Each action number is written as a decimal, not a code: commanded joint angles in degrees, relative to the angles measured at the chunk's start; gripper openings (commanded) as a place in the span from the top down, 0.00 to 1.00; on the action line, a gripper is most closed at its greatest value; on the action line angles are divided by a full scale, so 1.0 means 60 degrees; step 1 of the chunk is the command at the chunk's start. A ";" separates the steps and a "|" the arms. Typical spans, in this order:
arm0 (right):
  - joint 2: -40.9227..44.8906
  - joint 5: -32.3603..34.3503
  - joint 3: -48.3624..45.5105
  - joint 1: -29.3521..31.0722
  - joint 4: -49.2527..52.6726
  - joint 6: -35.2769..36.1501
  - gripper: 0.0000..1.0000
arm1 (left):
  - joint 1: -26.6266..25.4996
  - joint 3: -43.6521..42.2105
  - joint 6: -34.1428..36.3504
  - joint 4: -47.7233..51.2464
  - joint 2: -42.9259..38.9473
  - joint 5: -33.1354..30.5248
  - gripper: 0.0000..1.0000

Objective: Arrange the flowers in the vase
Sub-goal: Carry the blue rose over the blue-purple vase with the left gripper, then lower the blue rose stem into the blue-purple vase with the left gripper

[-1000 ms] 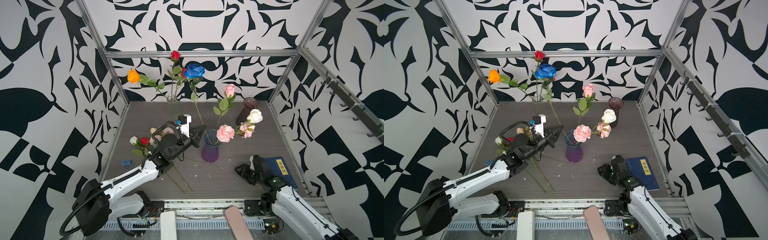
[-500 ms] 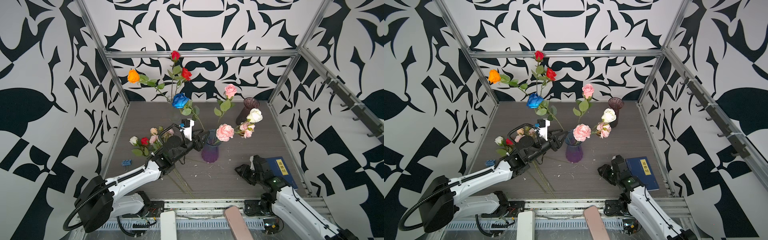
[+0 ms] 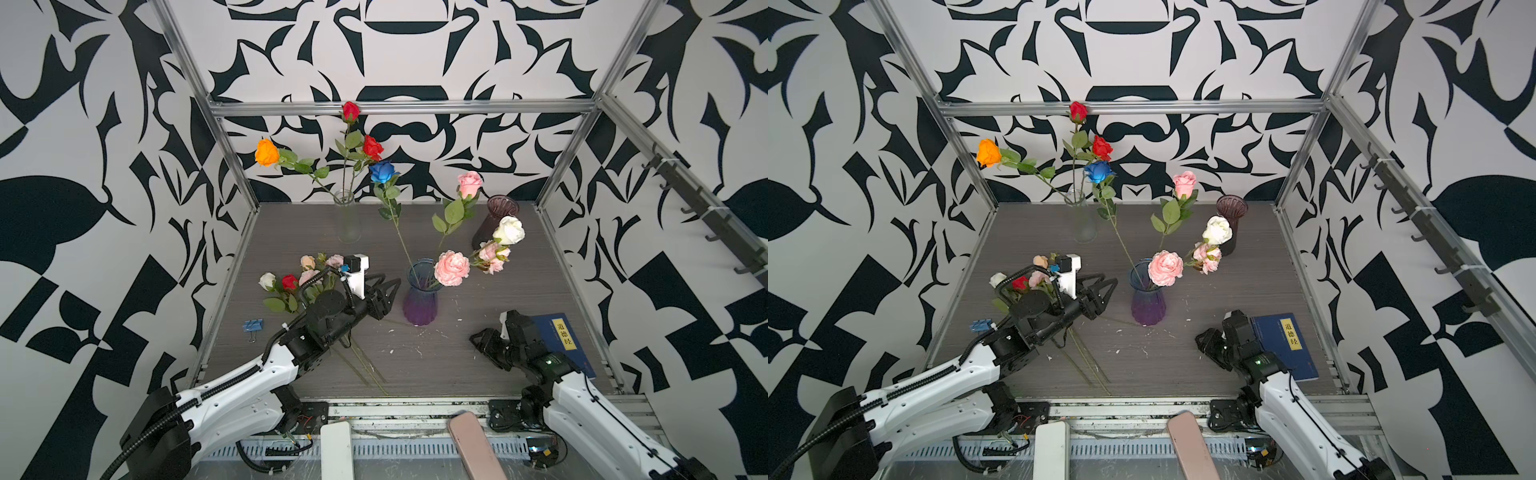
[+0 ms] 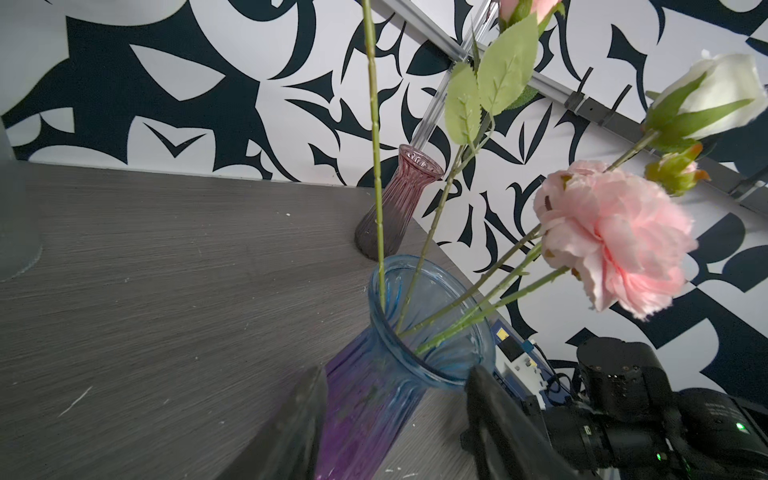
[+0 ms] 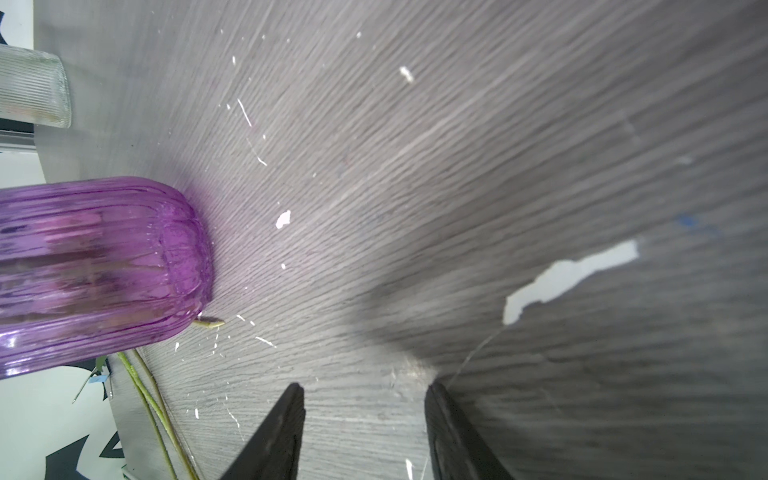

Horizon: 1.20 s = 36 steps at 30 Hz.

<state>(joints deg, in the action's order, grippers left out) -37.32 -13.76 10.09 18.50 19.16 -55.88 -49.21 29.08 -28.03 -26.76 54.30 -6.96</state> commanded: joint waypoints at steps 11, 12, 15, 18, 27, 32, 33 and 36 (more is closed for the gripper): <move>0.0097 0.0067 0.0033 -0.0009 0.0059 -0.0091 0.49 | 0.0039 0.2200 0.1015 -0.0107 0.2388 0.0203 0.39; 0.0097 0.0066 0.0042 -0.0026 0.0066 -0.0079 0.49 | 0.0067 0.2375 0.1046 -0.0124 0.2573 0.0262 0.39; 0.0112 0.0058 0.0036 -0.0036 0.0074 -0.0077 0.49 | 0.0244 0.2823 0.1059 -0.0112 0.3028 0.0487 0.39; 0.0112 0.0066 0.0047 -0.0026 0.0074 -0.0062 0.49 | 0.0680 0.3071 0.0628 -0.0064 0.3498 0.0809 0.39; 0.0141 0.0064 0.0036 -0.0030 0.0074 -0.0047 0.49 | 0.1922 0.3331 -0.0360 -0.0138 0.3811 0.1830 0.40; 0.0119 0.0044 0.0045 -0.0025 0.0073 -0.0039 0.49 | 0.2060 0.3653 -0.0321 -0.0110 0.3891 0.2294 0.41; 0.0126 0.0063 0.0044 -0.0026 0.0072 -0.0047 0.49 | 0.2050 0.3759 -0.0296 -0.0093 0.3920 0.2422 0.42; 0.0126 0.0063 0.0045 -0.0032 0.0072 -0.0047 0.49 | 0.2062 0.3973 -0.0297 -0.0109 0.4010 0.2704 0.44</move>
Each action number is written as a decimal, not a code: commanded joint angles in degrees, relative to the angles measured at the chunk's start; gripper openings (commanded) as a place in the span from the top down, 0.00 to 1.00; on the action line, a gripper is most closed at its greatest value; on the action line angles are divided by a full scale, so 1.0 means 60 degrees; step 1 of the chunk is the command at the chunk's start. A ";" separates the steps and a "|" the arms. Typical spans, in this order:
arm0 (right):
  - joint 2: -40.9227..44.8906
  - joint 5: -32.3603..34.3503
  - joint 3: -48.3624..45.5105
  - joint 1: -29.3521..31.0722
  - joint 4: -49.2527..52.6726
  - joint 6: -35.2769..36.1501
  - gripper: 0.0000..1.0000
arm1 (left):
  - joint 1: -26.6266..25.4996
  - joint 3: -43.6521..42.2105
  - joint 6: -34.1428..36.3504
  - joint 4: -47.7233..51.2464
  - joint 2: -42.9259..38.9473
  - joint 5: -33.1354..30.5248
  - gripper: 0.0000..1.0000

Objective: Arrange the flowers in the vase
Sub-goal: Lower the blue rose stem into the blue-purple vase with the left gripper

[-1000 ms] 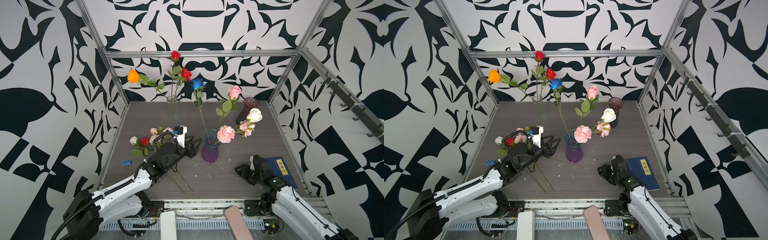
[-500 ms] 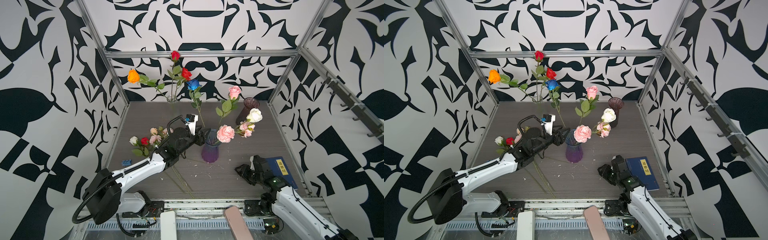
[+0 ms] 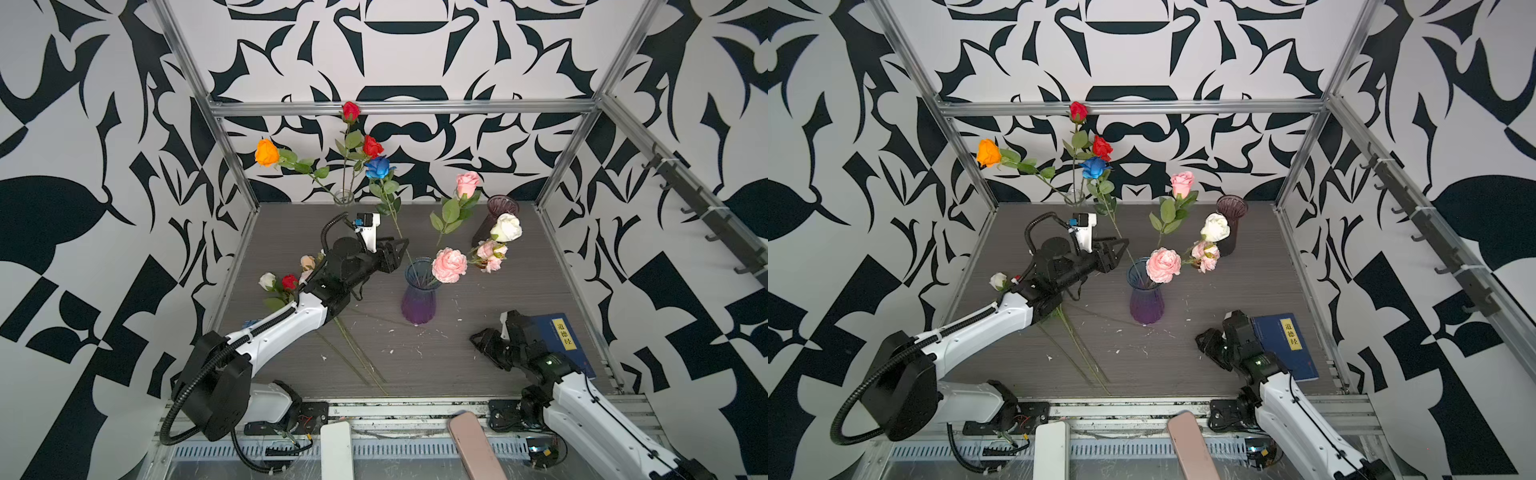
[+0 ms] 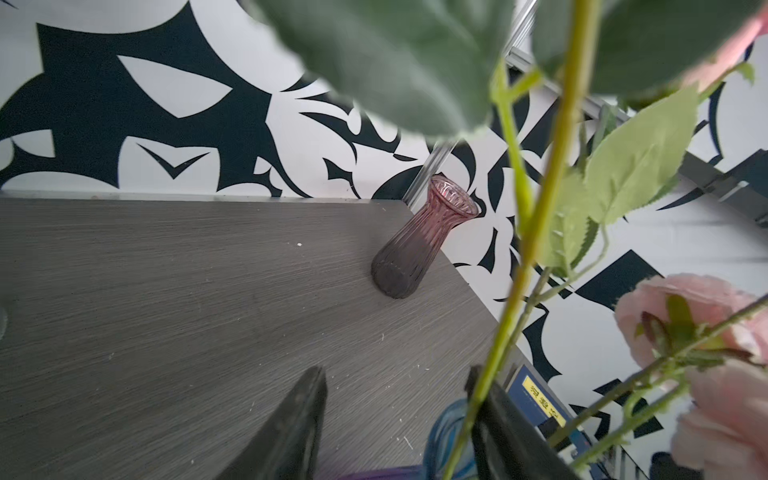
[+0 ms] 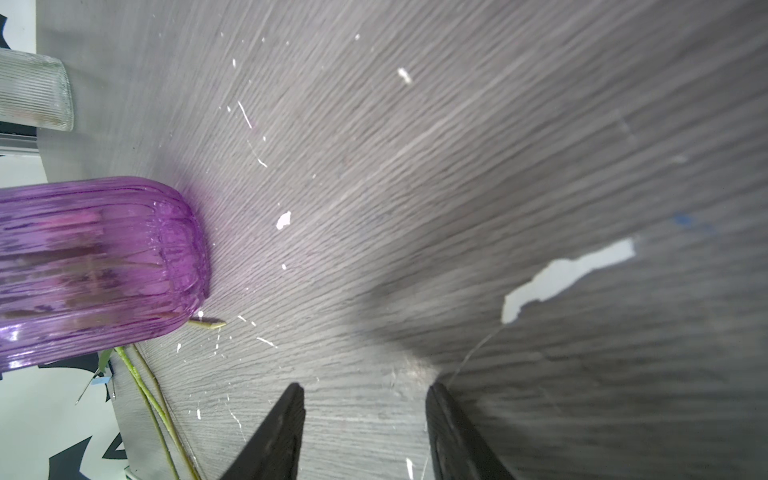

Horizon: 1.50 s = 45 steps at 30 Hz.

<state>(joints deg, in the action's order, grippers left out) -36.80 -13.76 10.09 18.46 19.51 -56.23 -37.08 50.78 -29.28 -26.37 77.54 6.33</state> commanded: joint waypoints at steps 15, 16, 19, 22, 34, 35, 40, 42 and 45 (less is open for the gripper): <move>0.0010 0.0063 0.0058 -0.0042 0.0001 0.0011 0.49 | 0.0036 0.0751 -0.0034 -0.0270 0.0327 0.1383 0.93; 0.0010 0.0061 0.0051 -0.0039 0.0001 0.0011 0.49 | 0.0039 0.0736 -0.0070 -0.0297 0.0341 0.1469 0.96; -0.0005 0.0050 0.0040 -0.0038 0.0000 0.0011 0.49 | 0.0024 0.0587 -0.0152 -0.0405 0.0349 0.1618 0.98; -0.0003 0.0052 0.0047 -0.0030 0.0001 0.0011 0.49 | -0.0013 0.0430 -0.0232 -0.0483 0.0348 0.1674 0.99; -0.0084 0.0031 0.0036 -0.0031 -0.0058 0.0011 0.49 | -0.0412 0.0729 0.0761 0.0637 0.0090 0.1272 1.00; -0.0078 0.0030 0.0036 -0.0044 -0.0062 0.0011 0.49 | -0.0413 0.0808 0.0759 0.0684 0.0045 0.1233 1.00; -0.0078 0.0030 0.0040 -0.0040 -0.0069 0.0011 0.49 | -0.0412 0.1409 0.0833 0.1102 -0.0281 0.1122 1.00; -0.0078 0.0037 0.0040 -0.0043 -0.0058 0.0011 0.49 | -0.0415 0.1621 0.0937 0.1268 -0.0367 0.1110 1.00; -0.0079 0.0037 0.0047 -0.0045 -0.0058 0.0011 0.49 | -0.0412 0.1802 0.0990 0.1444 -0.0420 0.1091 1.00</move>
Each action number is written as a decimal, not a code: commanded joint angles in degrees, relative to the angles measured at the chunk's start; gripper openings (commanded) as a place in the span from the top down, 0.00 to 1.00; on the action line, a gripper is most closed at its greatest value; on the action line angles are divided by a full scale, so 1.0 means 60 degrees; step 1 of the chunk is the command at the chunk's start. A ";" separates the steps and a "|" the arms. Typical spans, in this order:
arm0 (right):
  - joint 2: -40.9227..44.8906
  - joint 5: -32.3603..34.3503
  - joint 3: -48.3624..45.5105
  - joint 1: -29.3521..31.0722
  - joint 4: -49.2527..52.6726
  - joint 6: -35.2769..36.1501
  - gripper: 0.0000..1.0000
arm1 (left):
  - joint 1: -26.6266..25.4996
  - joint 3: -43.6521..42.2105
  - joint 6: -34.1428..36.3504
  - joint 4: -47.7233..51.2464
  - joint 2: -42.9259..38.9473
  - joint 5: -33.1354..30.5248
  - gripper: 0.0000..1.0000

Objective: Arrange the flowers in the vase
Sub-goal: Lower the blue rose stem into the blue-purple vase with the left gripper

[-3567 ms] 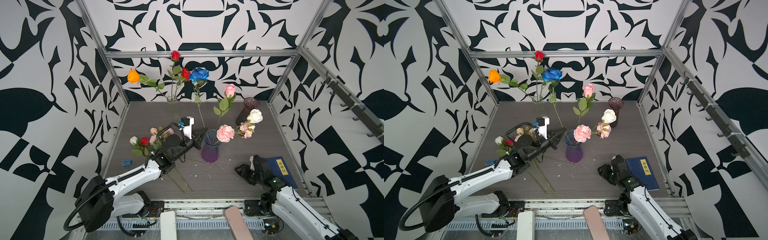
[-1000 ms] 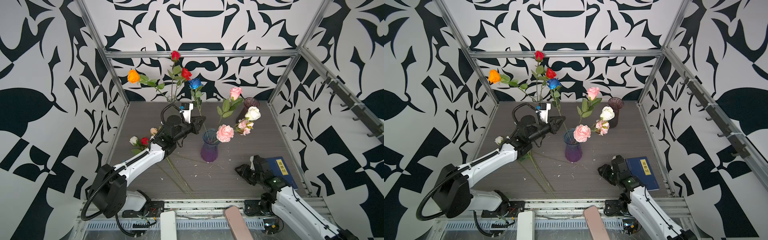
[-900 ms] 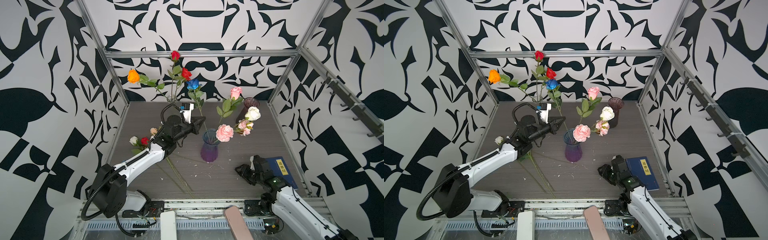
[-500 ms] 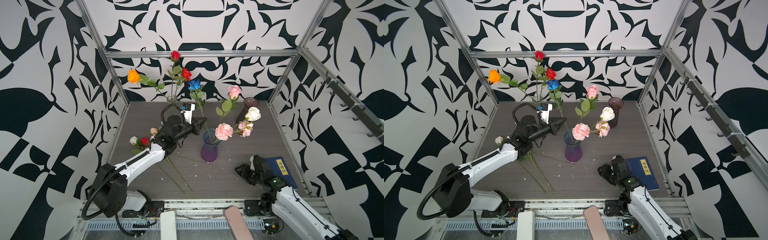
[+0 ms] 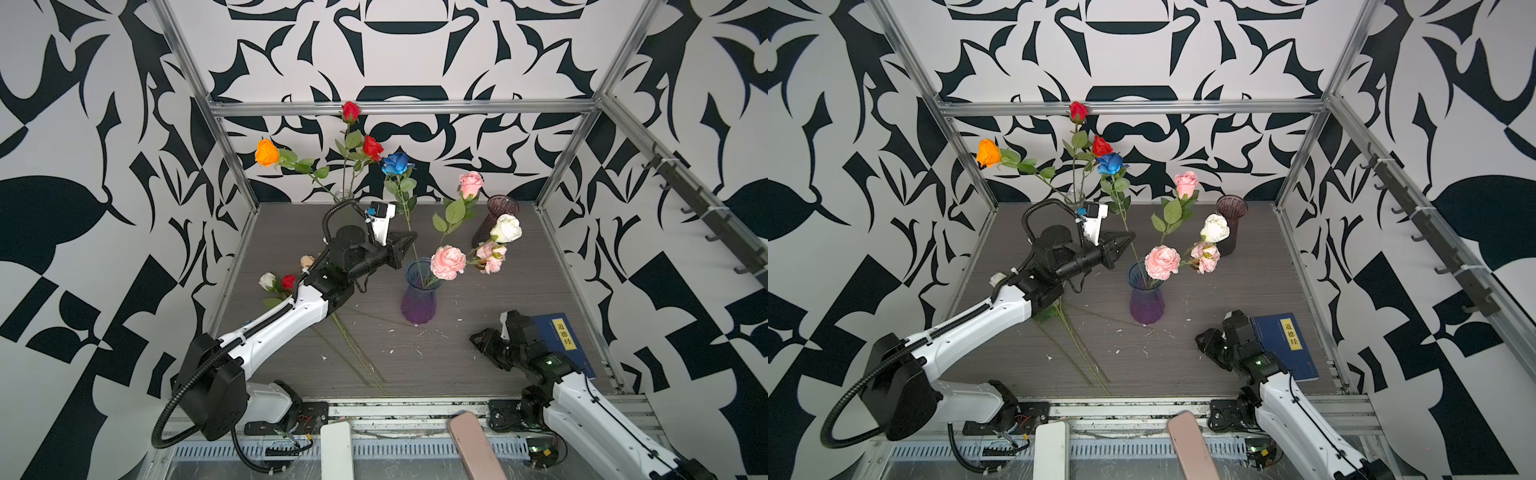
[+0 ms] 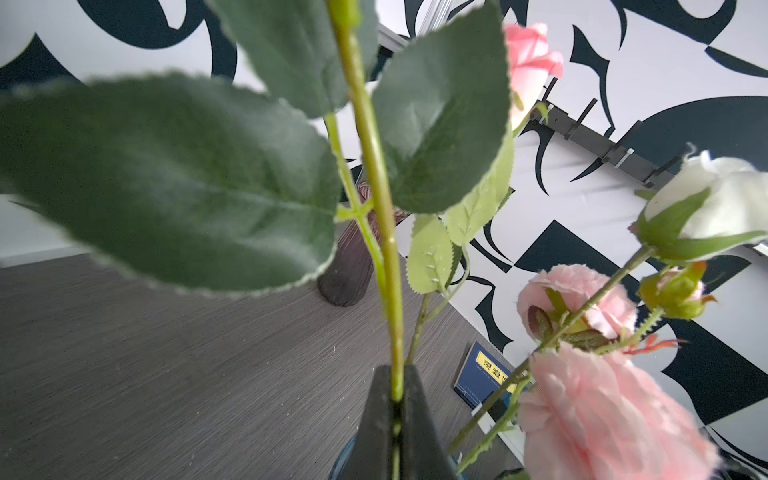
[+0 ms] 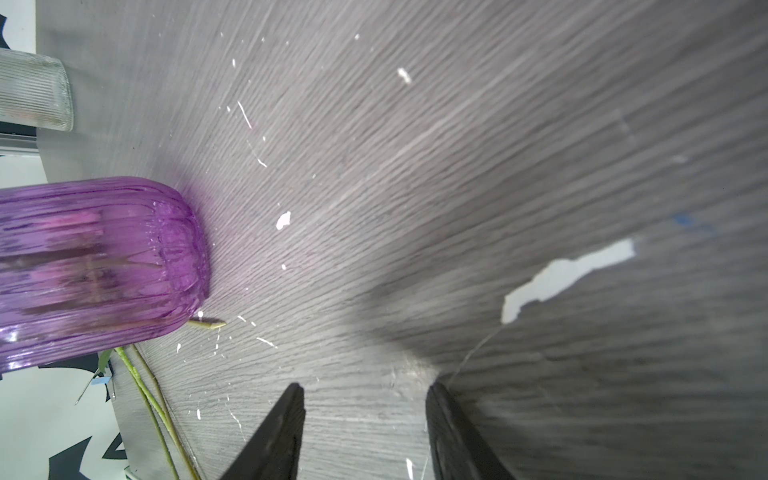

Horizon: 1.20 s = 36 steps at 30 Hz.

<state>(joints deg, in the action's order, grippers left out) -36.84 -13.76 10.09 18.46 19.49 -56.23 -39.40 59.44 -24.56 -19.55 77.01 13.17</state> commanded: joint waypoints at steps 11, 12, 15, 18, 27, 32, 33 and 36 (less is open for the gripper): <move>-0.0070 0.0021 0.0034 -0.0046 -0.0055 0.0011 0.49 | -0.0552 -0.0575 0.0613 0.0362 -0.0246 -0.0370 1.00; -0.0071 0.0022 0.0038 -0.0054 -0.0065 0.0011 0.49 | -0.0553 -0.0685 0.0586 0.0329 -0.0224 -0.0384 1.00; -0.0140 0.0020 0.0039 -0.0045 -0.0111 0.0011 0.49 | -0.0553 -0.0894 0.0534 0.0274 -0.0275 -0.0461 1.00; -0.0230 0.0008 0.0062 -0.0051 -0.0155 0.0025 0.49 | -0.0553 -0.0899 0.0559 0.0308 -0.0286 -0.0466 1.00; -0.0291 -0.0010 0.0062 -0.0058 -0.0186 0.0025 0.49 | -0.0561 -0.0722 0.0578 0.0641 -0.0459 -0.0480 0.62; -0.0314 -0.0030 0.0076 -0.0063 -0.0186 0.0025 0.49 | -0.0567 -0.1006 0.0574 0.1007 -0.1216 -0.0584 0.42; -0.0318 -0.0031 0.0077 -0.0064 -0.0186 0.0033 0.49 | -0.0566 -0.1164 0.0556 0.1091 -0.1434 -0.0625 0.41; -0.0321 -0.0035 0.0069 -0.0059 -0.0187 0.0040 0.49 | -0.0553 -0.1826 0.0404 0.1159 -0.2251 -0.0565 0.37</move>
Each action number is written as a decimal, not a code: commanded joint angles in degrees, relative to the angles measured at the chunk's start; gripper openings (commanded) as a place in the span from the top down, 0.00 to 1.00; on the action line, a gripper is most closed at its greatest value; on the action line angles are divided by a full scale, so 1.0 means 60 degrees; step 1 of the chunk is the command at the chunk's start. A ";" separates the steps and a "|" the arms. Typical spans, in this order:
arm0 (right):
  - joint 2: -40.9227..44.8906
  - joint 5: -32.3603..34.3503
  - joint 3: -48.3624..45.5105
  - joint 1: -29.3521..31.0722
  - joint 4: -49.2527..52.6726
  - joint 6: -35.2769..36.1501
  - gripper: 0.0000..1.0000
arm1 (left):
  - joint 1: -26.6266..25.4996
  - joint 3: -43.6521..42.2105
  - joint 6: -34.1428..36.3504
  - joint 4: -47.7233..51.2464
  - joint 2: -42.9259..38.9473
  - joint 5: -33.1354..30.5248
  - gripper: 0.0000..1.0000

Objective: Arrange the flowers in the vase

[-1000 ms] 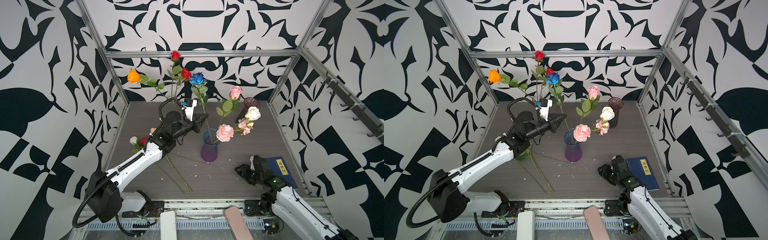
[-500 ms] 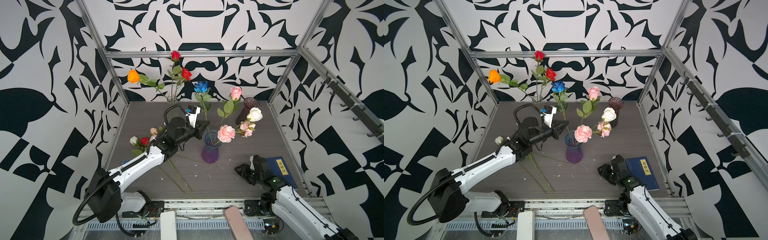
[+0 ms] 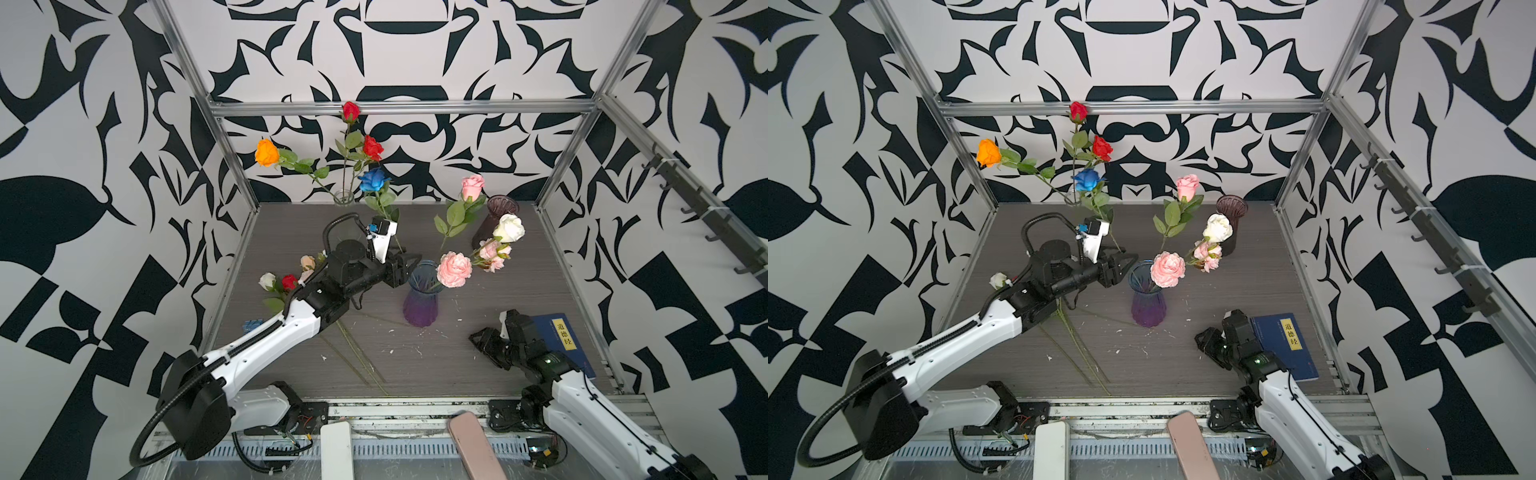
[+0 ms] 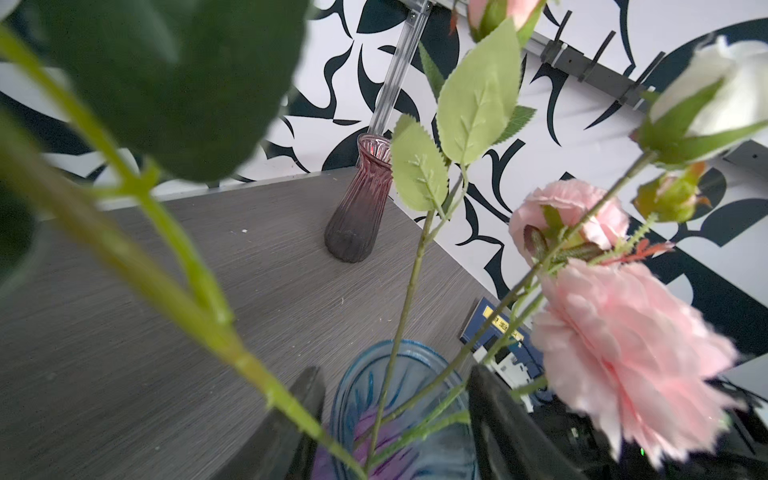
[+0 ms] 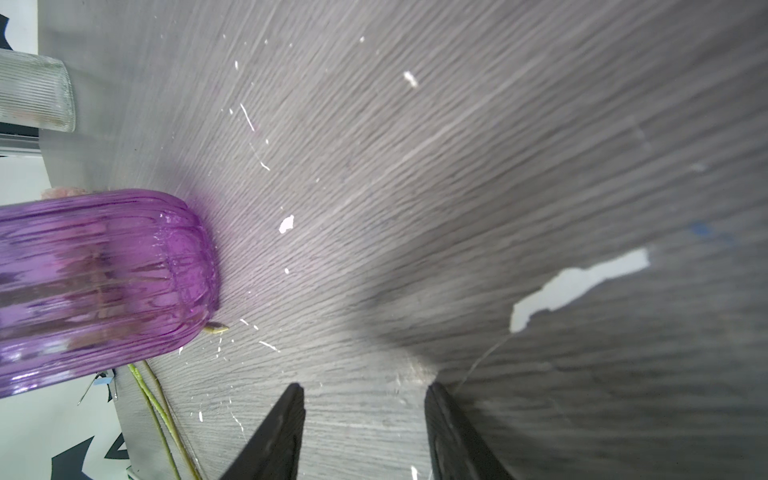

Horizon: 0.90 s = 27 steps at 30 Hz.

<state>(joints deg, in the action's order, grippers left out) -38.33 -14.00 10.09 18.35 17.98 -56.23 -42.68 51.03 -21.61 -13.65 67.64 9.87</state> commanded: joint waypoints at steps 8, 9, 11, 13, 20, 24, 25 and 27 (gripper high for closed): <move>-0.0086 -0.0010 0.0059 -0.0045 0.0021 0.0025 0.49 | -0.0107 -0.3064 -0.0398 -0.0383 -0.3128 0.0757 0.28; -0.0101 -0.0011 0.0050 -0.0042 0.0021 0.0012 0.49 | -0.0145 -0.3401 -0.0427 -0.0405 -0.3334 0.0819 0.27; -0.0102 -0.0032 0.0041 -0.0041 0.0021 0.0011 0.49 | -0.0320 -0.4041 -0.0500 -0.0550 -0.3629 0.0748 0.25; -0.0087 -0.0026 0.0033 -0.0042 0.0018 -0.0004 0.49 | -0.0536 -0.4638 -0.0756 -0.0760 -0.3779 0.0470 0.24; -0.0129 -0.0034 0.0033 -0.0042 -0.0016 -0.0018 0.49 | -0.0856 -0.5518 -0.1766 -0.2297 -0.2782 0.0323 0.21; -0.0146 -0.0025 0.0026 -0.0046 -0.0036 -0.0018 0.49 | -0.1149 -0.5283 -0.1645 -0.2944 -0.1754 0.0071 0.21; -0.0138 -0.0027 0.0031 -0.0061 -0.0029 -0.0018 0.49 | -0.1286 -0.5179 -0.1510 -0.3056 -0.1532 -0.0056 0.21; -0.0105 -0.0026 0.0021 -0.0063 -0.0018 -0.0018 0.49 | -0.1555 -0.4938 -0.1172 -0.3089 -0.1179 -0.0349 0.21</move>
<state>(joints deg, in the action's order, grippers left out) -38.63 -14.26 10.09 18.35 17.63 -56.23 -50.39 18.61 -30.22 -27.33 58.81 10.33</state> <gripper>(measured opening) 0.513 0.790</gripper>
